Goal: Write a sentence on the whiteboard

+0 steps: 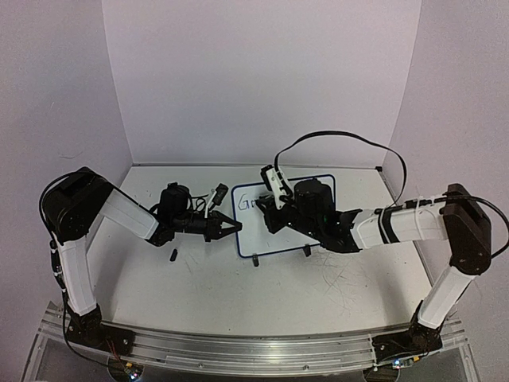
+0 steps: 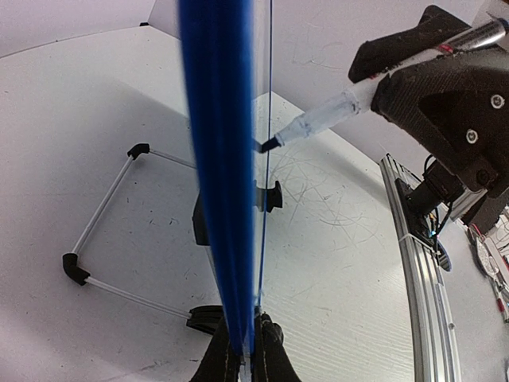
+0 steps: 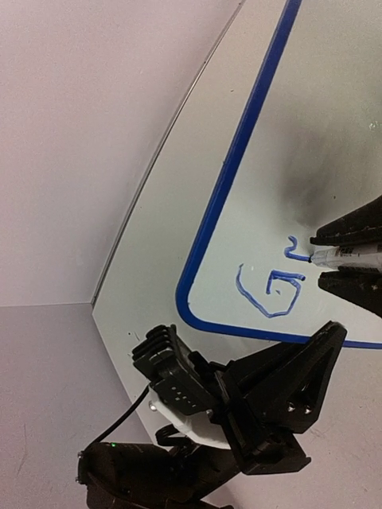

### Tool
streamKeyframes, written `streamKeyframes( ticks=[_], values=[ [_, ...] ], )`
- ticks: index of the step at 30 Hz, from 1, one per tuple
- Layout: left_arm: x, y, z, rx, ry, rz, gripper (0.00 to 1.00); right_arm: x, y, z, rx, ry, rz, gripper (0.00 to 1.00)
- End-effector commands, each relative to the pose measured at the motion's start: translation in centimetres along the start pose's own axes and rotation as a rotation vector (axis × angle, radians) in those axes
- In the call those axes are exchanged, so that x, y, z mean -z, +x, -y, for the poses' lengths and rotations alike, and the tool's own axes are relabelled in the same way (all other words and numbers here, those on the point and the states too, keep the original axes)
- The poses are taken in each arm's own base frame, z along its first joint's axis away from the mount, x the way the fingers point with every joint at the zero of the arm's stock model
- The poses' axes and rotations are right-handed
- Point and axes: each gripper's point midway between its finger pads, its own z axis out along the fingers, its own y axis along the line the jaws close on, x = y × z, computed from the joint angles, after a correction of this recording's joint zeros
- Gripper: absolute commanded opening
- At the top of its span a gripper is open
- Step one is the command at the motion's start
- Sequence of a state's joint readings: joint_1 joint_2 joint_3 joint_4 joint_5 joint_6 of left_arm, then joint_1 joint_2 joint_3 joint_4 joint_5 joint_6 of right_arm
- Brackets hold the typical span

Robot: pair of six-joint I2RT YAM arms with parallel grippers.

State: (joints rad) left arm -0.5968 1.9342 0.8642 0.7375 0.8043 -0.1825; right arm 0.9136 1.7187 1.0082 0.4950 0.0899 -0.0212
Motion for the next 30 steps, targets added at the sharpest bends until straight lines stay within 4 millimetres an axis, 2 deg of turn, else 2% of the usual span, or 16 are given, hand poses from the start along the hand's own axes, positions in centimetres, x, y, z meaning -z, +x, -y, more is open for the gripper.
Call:
streamKeyframes(
  ticks=[1,11,15,30],
  values=[
    [0.1,0.4,-0.7,-0.030,-0.053,-0.029,0.00,0.9,-0.7,0.7,-0.017,0.038,0.021,0.00],
    [0.0,0.6,-0.8,-0.026,-0.050,-0.033,0.00,2.1,-2.8,2.5,-0.027,0.132,0.107,0.00],
    [0.0,0.7,-0.8,-0.025,-0.049,-0.034,0.00,1.8,-3.6,2.4,-0.027,0.129,0.128,0.00],
    [0.0,0.7,-0.8,-0.025,-0.048,-0.035,0.00,0.5,-4.0,0.9,-0.031,0.059,0.132,0.00]
  ],
)
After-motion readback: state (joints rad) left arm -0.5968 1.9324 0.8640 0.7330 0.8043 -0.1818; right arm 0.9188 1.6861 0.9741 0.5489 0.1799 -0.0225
